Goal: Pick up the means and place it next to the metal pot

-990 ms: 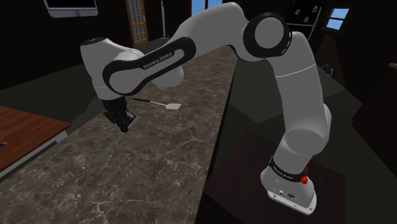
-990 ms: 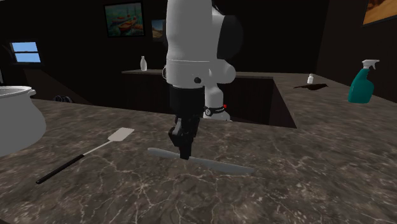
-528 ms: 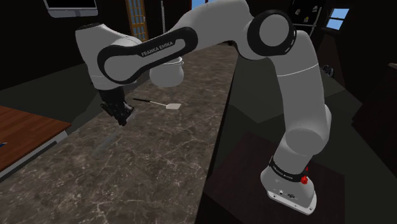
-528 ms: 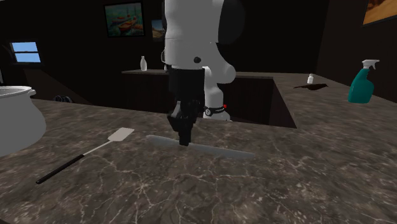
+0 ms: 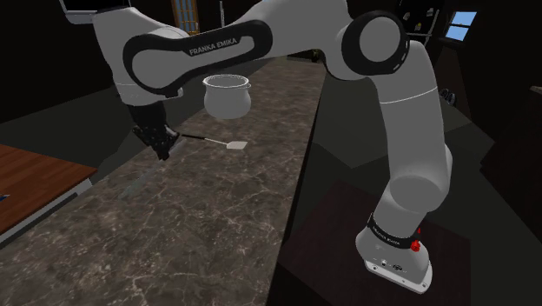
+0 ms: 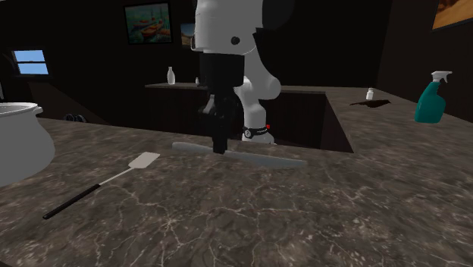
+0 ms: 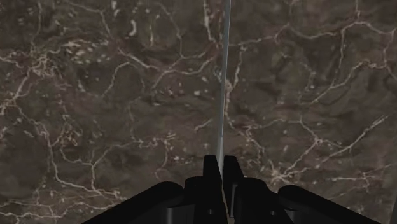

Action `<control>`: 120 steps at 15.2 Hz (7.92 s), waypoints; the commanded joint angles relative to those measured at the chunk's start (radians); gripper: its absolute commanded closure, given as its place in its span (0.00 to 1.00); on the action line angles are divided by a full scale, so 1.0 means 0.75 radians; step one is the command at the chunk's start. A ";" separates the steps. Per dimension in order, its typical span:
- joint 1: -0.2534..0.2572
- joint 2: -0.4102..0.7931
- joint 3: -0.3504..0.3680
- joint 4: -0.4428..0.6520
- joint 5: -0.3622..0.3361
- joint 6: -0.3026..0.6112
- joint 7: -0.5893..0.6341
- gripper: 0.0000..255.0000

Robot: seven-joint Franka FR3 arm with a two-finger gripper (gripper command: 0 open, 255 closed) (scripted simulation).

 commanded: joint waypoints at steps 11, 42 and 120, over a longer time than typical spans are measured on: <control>0.039 -0.011 0.010 0.208 0.017 -0.207 -0.034 1.00; -0.380 -0.288 -0.020 0.149 0.196 -0.334 -0.479 1.00; -0.702 -0.323 -0.158 -0.487 0.219 0.306 -0.790 0.00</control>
